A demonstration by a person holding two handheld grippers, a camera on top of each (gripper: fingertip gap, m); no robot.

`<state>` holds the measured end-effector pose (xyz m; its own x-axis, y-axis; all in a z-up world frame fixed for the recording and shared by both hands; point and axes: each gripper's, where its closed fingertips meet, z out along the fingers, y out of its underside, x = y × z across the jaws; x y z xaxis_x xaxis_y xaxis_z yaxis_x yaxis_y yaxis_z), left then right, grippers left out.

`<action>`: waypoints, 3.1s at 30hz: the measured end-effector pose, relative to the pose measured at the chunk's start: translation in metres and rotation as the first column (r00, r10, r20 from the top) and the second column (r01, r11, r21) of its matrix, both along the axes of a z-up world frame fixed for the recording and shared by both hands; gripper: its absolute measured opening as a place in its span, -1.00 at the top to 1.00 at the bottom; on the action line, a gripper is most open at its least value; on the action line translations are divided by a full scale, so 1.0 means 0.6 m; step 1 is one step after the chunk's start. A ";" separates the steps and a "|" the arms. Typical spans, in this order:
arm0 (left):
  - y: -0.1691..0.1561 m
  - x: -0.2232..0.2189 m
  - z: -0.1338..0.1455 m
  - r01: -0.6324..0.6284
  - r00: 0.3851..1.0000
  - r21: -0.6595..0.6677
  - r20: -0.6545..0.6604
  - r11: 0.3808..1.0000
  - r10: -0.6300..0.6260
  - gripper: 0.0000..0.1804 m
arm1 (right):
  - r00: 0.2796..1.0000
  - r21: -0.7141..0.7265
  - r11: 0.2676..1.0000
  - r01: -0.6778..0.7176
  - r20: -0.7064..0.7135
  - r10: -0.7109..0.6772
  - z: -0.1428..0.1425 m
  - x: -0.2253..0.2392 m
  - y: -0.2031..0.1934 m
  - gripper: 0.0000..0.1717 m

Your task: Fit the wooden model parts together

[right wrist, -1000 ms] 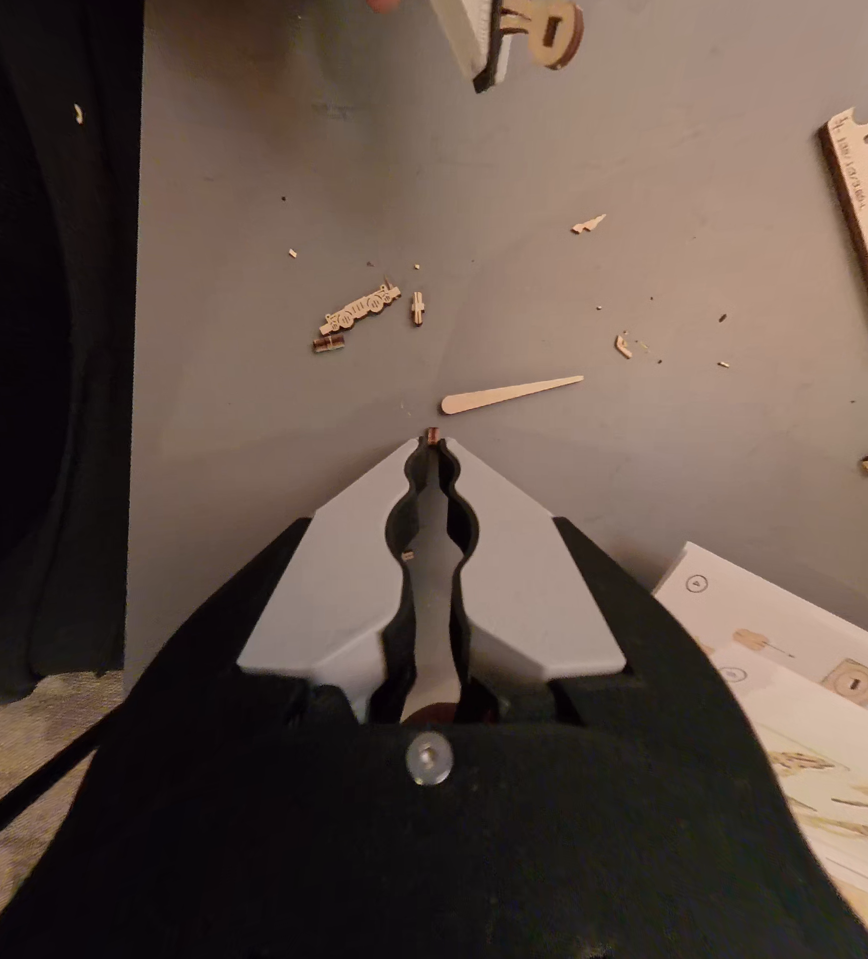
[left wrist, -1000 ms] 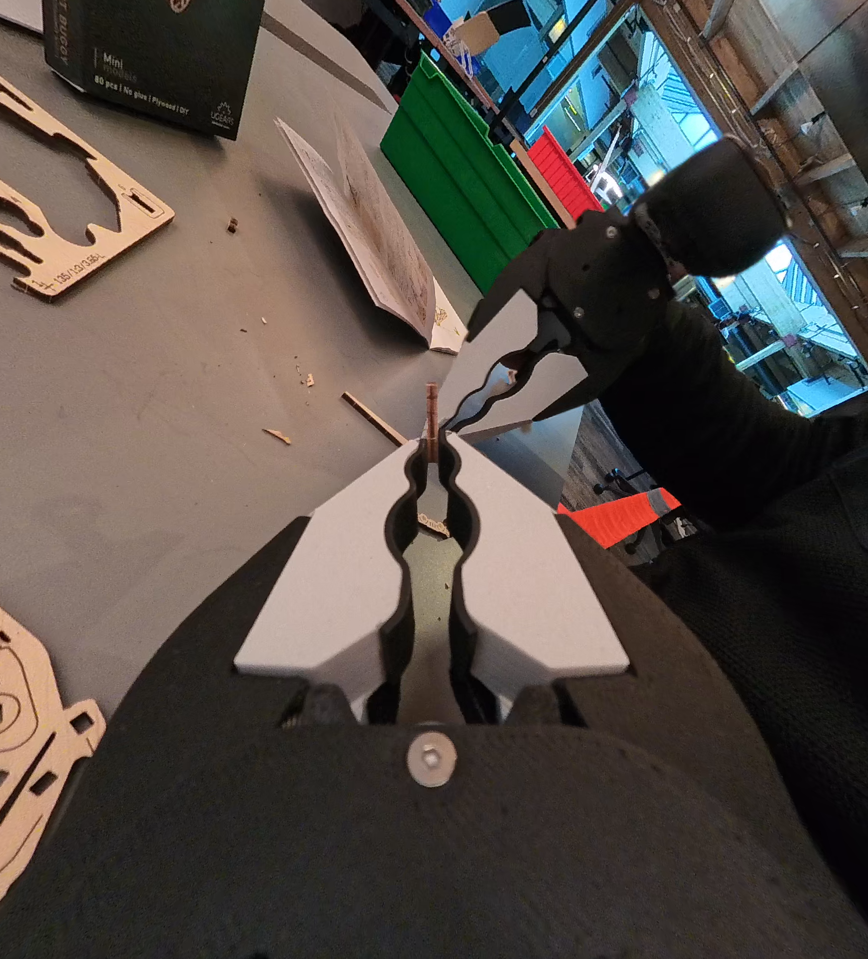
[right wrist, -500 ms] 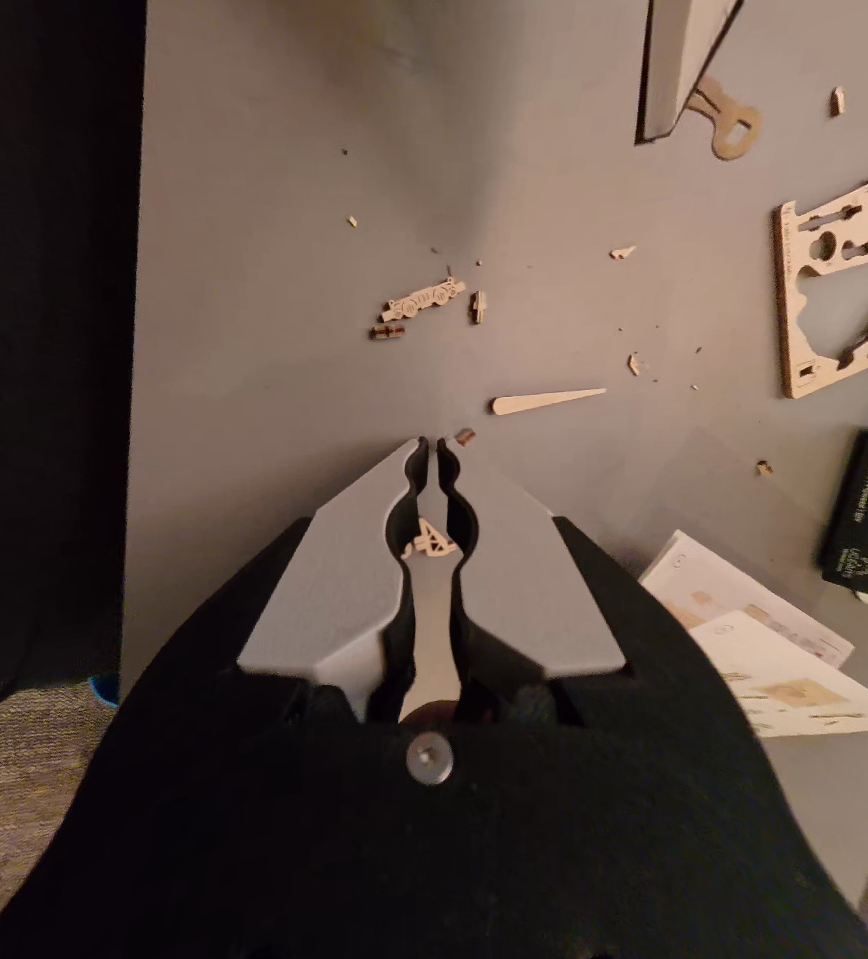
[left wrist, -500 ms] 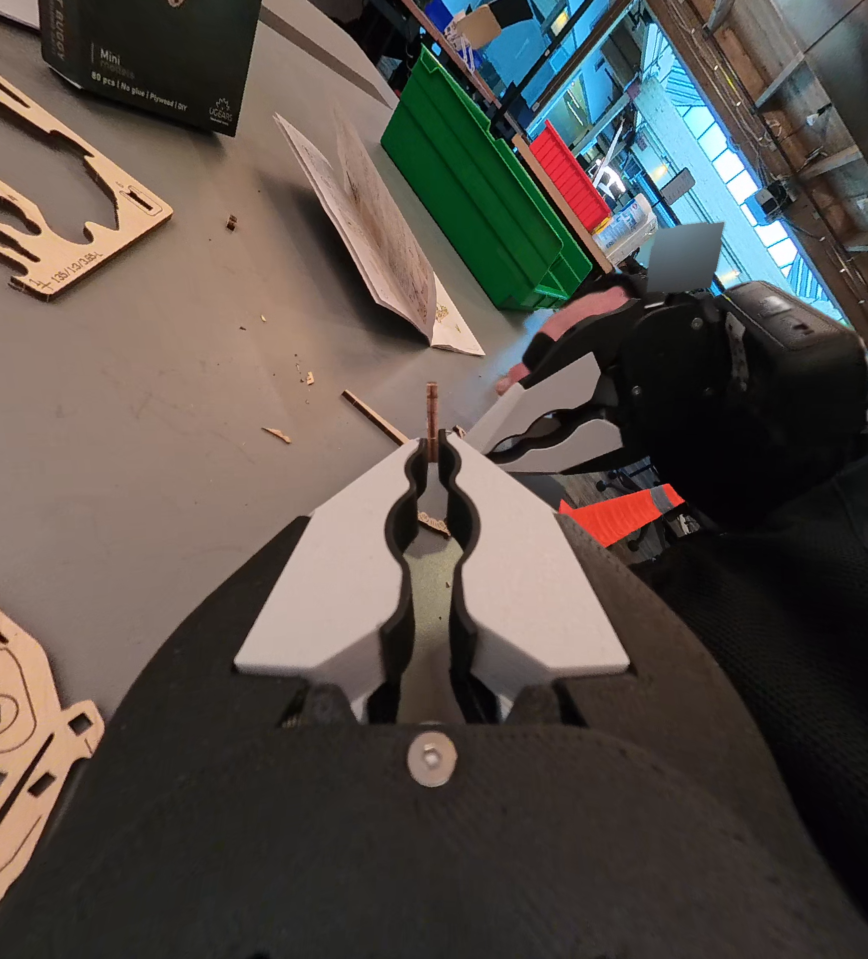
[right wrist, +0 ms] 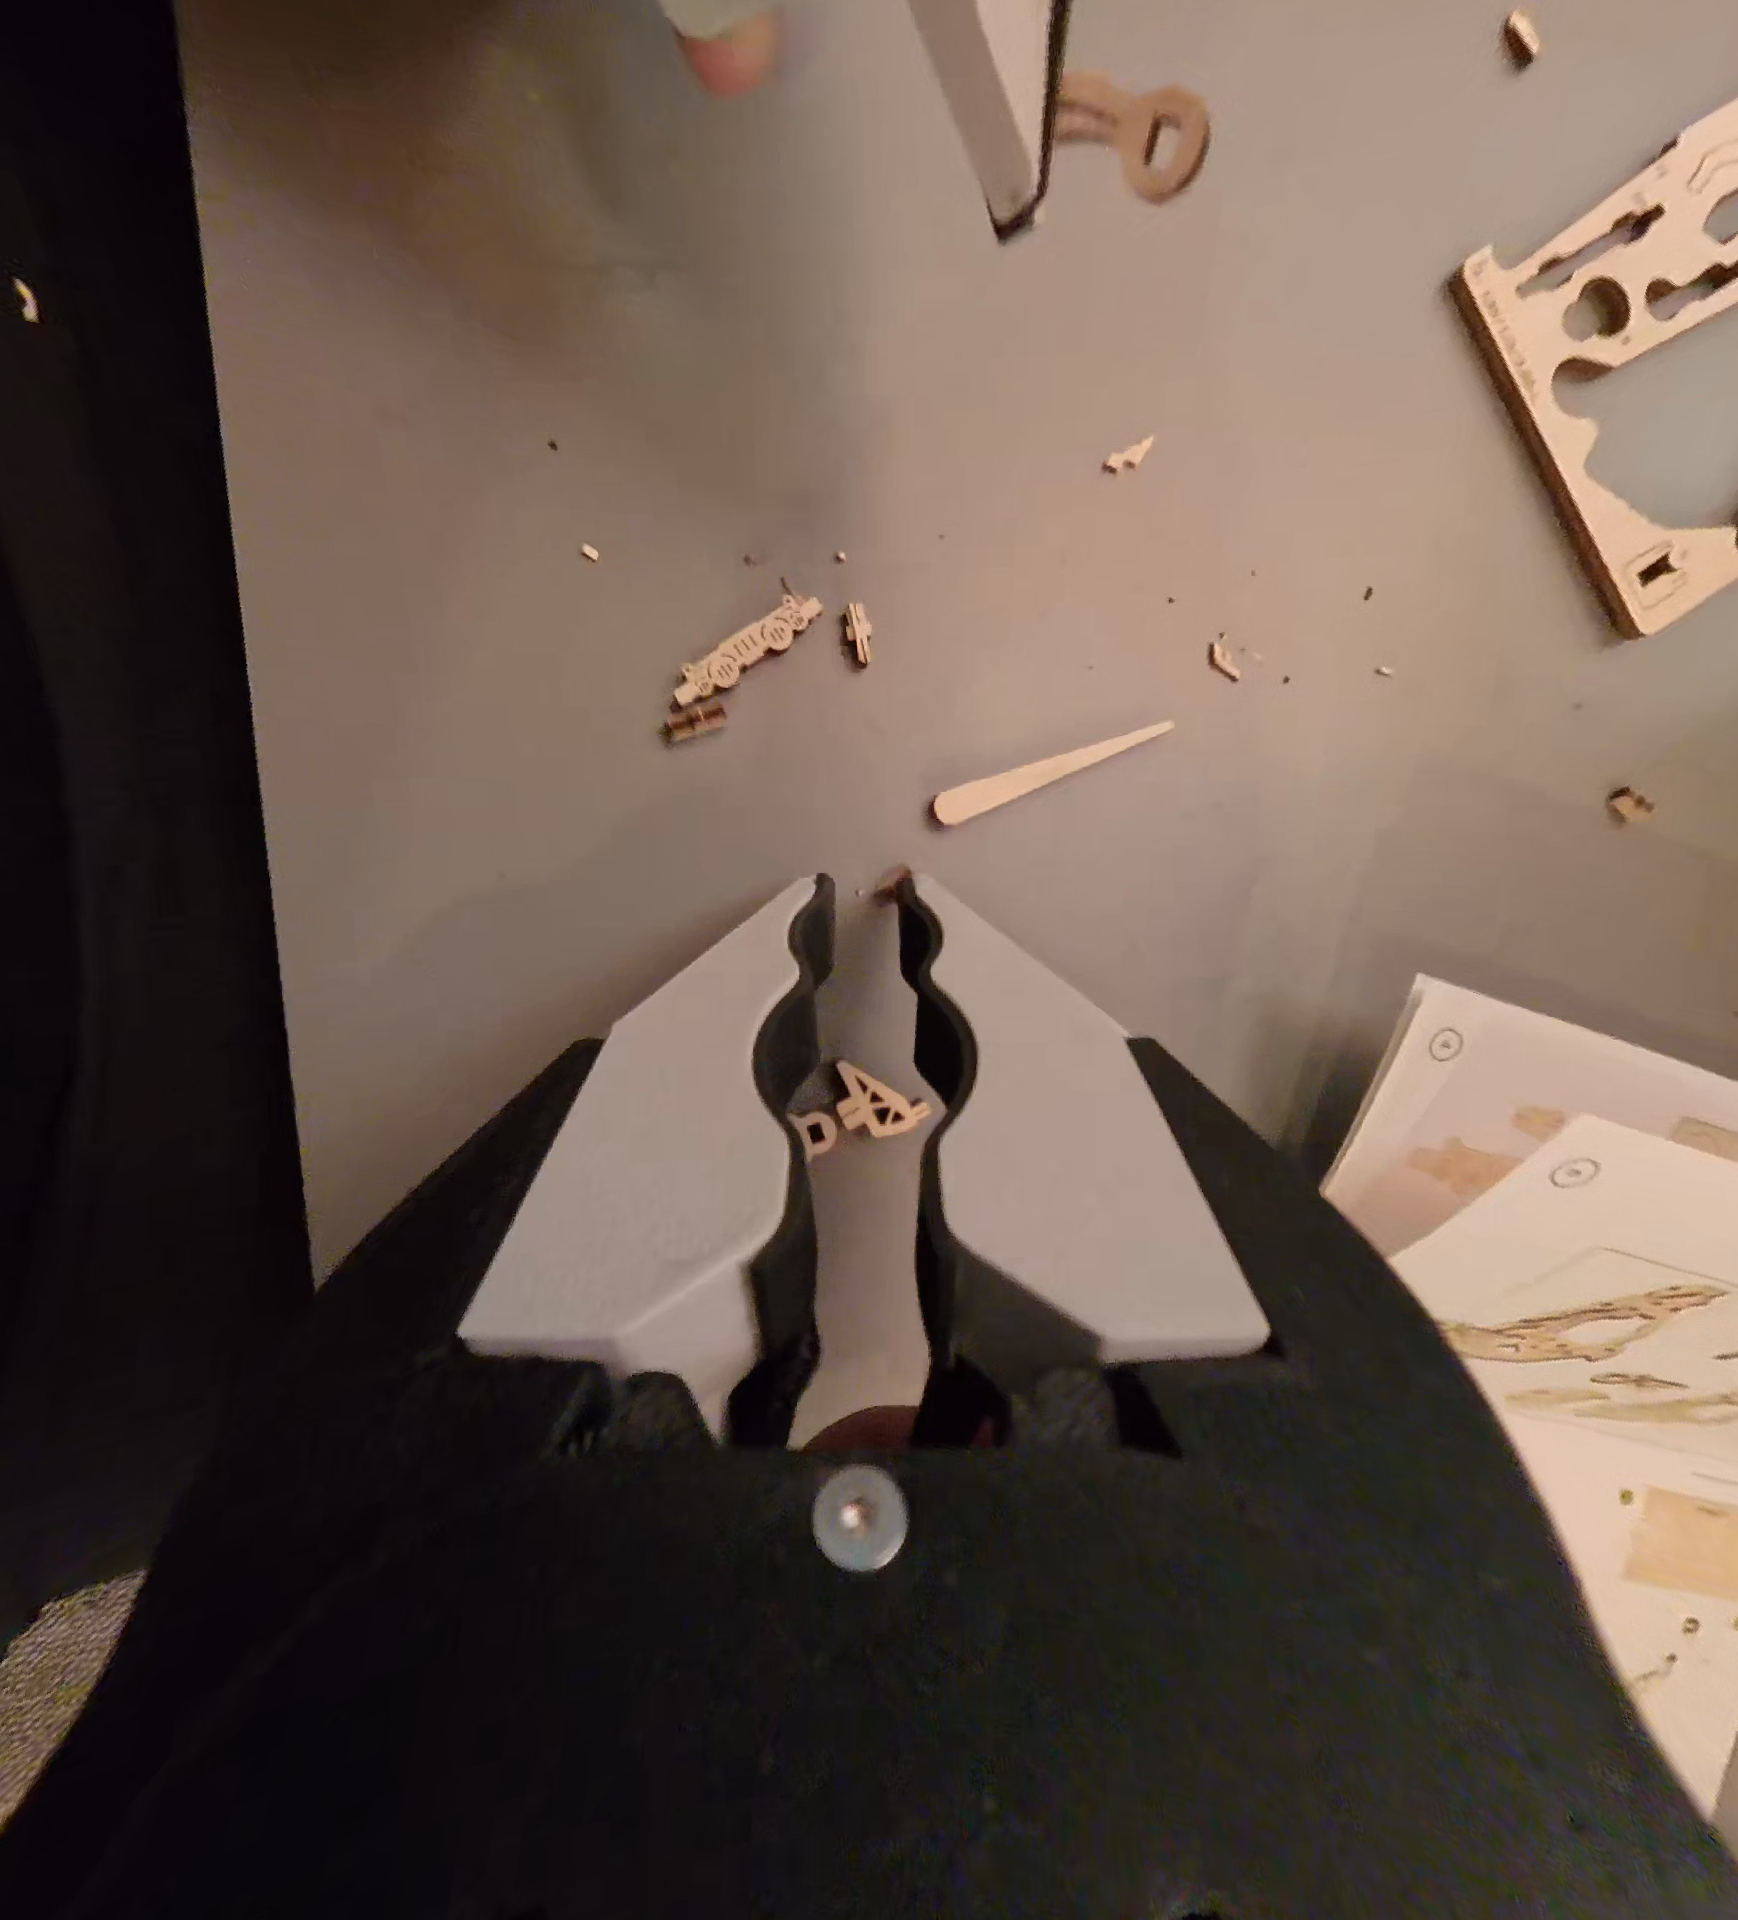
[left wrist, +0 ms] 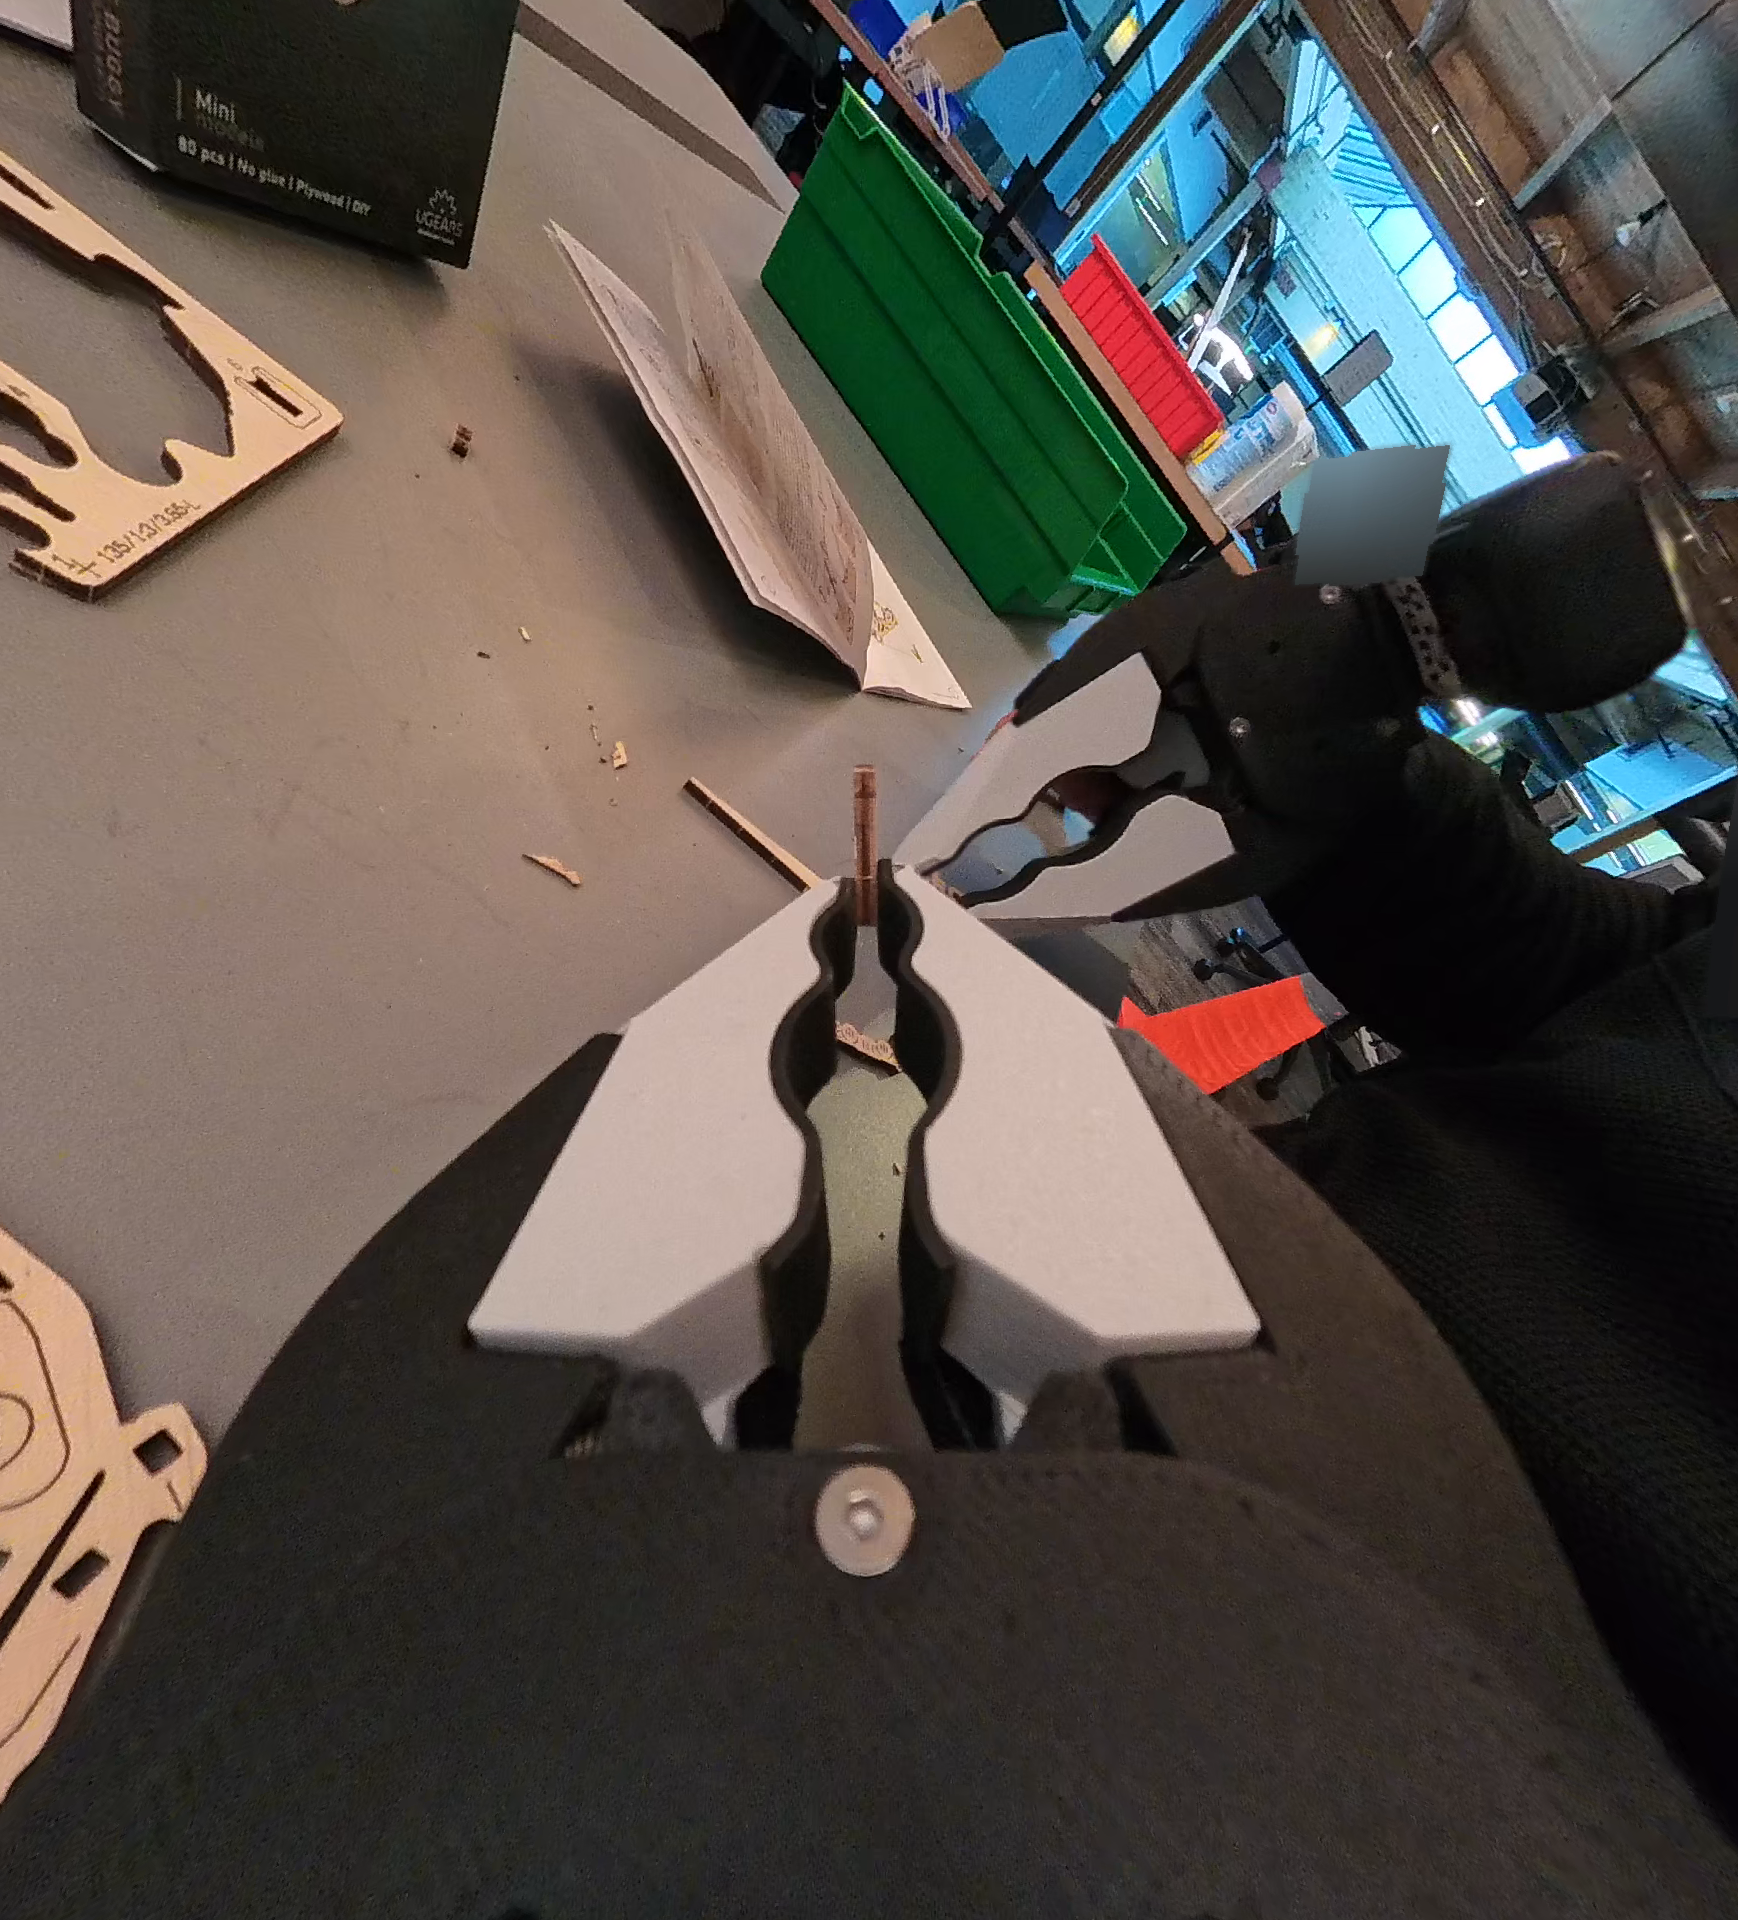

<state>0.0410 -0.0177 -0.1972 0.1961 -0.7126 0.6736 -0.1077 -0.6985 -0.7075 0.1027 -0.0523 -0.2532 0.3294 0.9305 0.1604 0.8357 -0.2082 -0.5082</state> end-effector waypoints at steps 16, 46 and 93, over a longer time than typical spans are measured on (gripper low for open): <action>0.000 0.001 -0.001 0.002 1.000 0.000 -0.004 1.000 -0.002 0.99 | 0.997 -0.019 1.000 -0.001 -0.078 0.000 0.014 -0.013 0.000 0.89; -0.001 0.001 -0.003 0.007 1.000 -0.008 -0.007 1.000 -0.007 0.99 | 0.902 -0.228 0.895 0.384 -0.115 -0.417 0.007 0.037 -0.011 0.88; -0.002 0.002 -0.003 0.012 1.000 -0.005 -0.009 1.000 -0.012 0.99 | 0.977 -0.117 0.970 -0.213 0.005 0.215 -0.004 0.029 -0.003 0.92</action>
<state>0.0422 -0.0191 -0.1990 0.1933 -0.7115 0.6756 -0.1225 -0.7007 -0.7028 0.1200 -0.0538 -0.2557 0.1187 0.9916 0.0522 0.8756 -0.0797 -0.4765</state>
